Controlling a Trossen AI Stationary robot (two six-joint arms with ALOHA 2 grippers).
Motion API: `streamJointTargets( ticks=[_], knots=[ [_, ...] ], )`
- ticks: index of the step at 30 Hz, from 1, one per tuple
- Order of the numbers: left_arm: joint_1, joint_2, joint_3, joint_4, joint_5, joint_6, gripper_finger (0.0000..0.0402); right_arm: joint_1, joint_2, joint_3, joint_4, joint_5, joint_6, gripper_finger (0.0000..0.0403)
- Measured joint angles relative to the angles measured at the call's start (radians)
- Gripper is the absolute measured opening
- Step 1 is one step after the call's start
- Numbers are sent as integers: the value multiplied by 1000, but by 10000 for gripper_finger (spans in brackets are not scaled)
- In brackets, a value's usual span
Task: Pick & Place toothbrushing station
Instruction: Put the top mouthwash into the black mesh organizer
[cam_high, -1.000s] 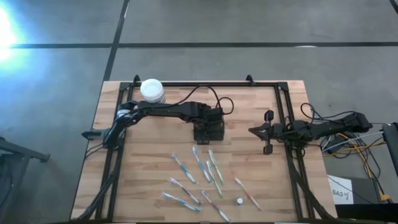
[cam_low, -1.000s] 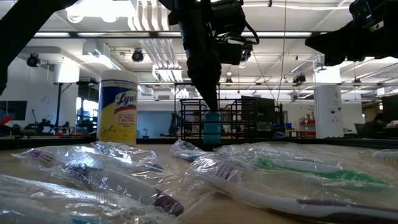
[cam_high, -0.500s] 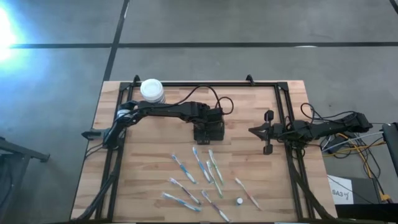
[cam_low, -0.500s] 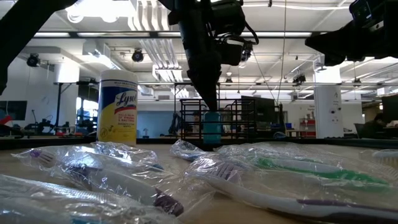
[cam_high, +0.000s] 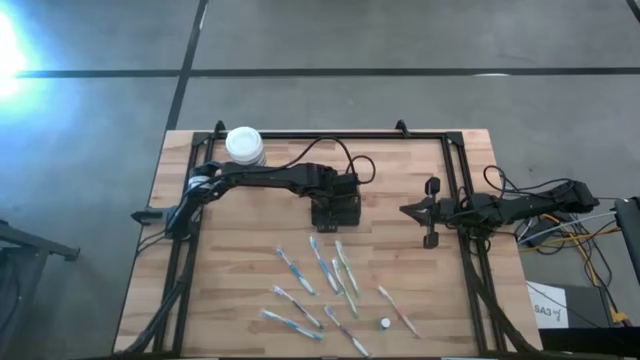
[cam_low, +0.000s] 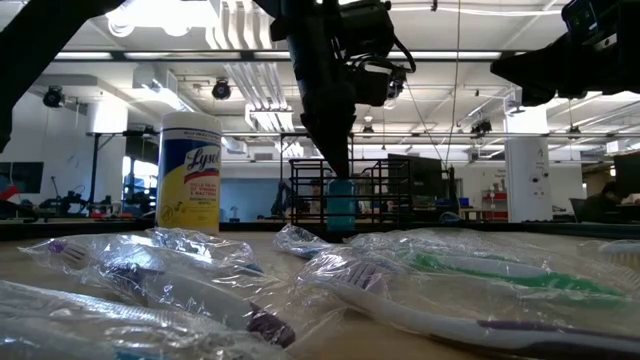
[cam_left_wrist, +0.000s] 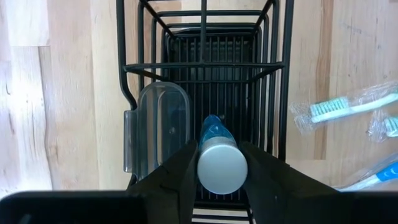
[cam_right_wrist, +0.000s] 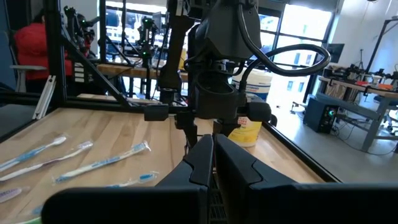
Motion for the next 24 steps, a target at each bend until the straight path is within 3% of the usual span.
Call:
streamJointTargets(
  ticks=[18, 24],
  knots=[
    [3, -3, -1, 3, 0, 13, 122, 0, 0, 0, 0, 0, 0, 13],
    [3, -4, -1, 4, 0, 19, 147, 0, 0, 0, 0, 0, 0, 13]
  ],
)
